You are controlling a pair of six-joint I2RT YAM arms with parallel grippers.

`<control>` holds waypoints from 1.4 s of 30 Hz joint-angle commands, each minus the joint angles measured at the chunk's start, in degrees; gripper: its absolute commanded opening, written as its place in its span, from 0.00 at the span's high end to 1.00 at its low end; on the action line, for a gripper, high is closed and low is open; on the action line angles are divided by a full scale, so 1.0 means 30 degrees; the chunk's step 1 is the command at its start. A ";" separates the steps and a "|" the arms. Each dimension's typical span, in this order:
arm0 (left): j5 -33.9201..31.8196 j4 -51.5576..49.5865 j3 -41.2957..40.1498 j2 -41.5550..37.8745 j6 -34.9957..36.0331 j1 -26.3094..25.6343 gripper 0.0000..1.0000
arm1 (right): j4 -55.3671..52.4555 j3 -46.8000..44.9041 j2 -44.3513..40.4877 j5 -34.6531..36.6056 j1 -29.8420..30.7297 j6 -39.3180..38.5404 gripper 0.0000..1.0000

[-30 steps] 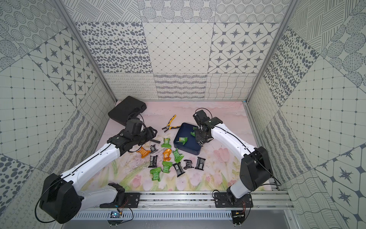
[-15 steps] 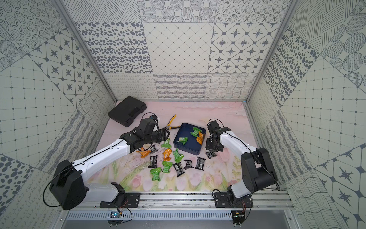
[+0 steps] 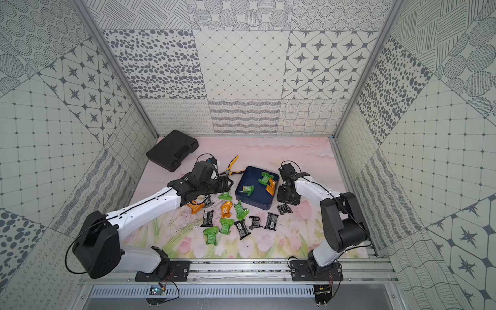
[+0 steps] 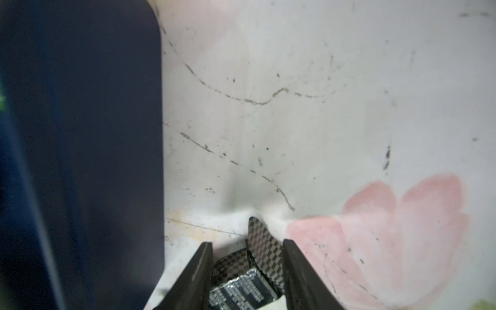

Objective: Take the cookies out of the storage box
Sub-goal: Place the cookie at the center of the board, then pick up the cookie from the storage box.

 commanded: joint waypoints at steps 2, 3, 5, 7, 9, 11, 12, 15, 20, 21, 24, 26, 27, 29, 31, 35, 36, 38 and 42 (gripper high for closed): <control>0.0852 0.1688 -0.0096 0.0584 -0.2307 -0.0180 0.32 | 0.0032 0.0995 -0.2322 -0.0135 0.0770 -0.1616 0.38; 0.1012 0.1904 -0.0132 0.0673 -0.2782 -0.0167 0.32 | 0.0526 0.1170 -0.2656 -0.0208 0.1182 -0.2257 0.35; 0.1242 0.2145 -0.0155 0.0911 -0.3734 -0.0168 0.32 | 0.1244 0.1738 -0.2734 0.0003 0.1986 -0.3330 0.31; 0.1181 0.1844 0.0041 0.1154 -0.4626 -0.0171 0.32 | 0.1031 0.3139 -0.1789 -0.0272 0.2564 -0.4167 0.29; 0.1005 0.1745 0.0071 0.1194 -0.5336 -0.0181 0.32 | 0.0904 0.4373 -0.0671 -0.1036 0.3197 -0.5121 0.28; 0.0600 0.1873 -0.0196 0.1002 -0.6049 -0.0178 0.32 | 0.0904 0.5315 0.0429 -0.1472 0.4080 -0.6798 0.27; 0.0361 0.1958 -0.0369 0.0846 -0.6276 -0.0166 0.32 | 0.0941 0.5780 0.1015 -0.1653 0.4498 -0.8049 0.27; -0.0759 0.1629 -0.0914 0.0174 -0.6969 -0.0082 0.31 | 0.1058 0.6936 0.2522 -0.2474 0.4776 -1.1170 0.26; -0.2360 0.1464 -0.2638 -0.1086 -0.9146 0.0271 0.28 | 0.1159 0.7791 0.4536 -0.3928 0.4775 -1.6508 0.26; -0.2620 0.1573 -0.3084 -0.1329 -0.9629 0.0305 0.28 | 0.1338 0.7806 0.4867 -0.4018 0.4776 -1.7470 0.26; -0.3093 0.1948 -0.3994 -0.1996 -1.0380 0.0386 0.27 | 0.1627 0.7938 0.5594 -0.4405 0.4776 -1.9782 0.26; -0.3345 0.1902 -0.4257 -0.2295 -1.0451 0.0422 0.27 | 0.1826 0.7923 0.5848 -0.4399 0.4776 -2.1005 0.26; -0.3549 0.1817 -0.4354 -0.2480 -1.0477 0.0466 0.27 | 0.1896 0.7949 0.6057 -0.4276 0.4776 -2.1424 0.27; -0.3745 0.1668 -0.4525 -0.2711 -1.0527 0.0538 0.27 | 0.1900 0.8148 0.6466 -0.4205 0.4776 -2.1966 0.27; -0.3794 0.1770 -0.4859 -0.2927 -1.0937 0.0710 0.27 | 0.1917 0.8246 0.6857 -0.4344 0.4776 -2.2468 0.27; -0.3779 0.2665 -0.6152 -0.3544 -1.2105 0.1054 0.27 | 0.2272 0.8659 0.7550 -0.3994 0.4776 -2.2768 0.27; -0.3816 0.2731 -0.6338 -0.3689 -1.2299 0.1111 0.28 | 0.2382 0.8806 0.7686 -0.4051 0.4790 -2.2758 0.28; -0.3907 0.2735 -0.6602 -0.3957 -1.2484 0.1191 0.27 | 0.2754 0.8940 0.7904 -0.4021 0.4886 -2.2850 0.28; -0.4114 0.3016 -0.7326 -0.4508 -1.3170 0.1352 0.28 | 0.2808 0.9467 0.8768 -0.3743 0.4907 -2.3272 0.29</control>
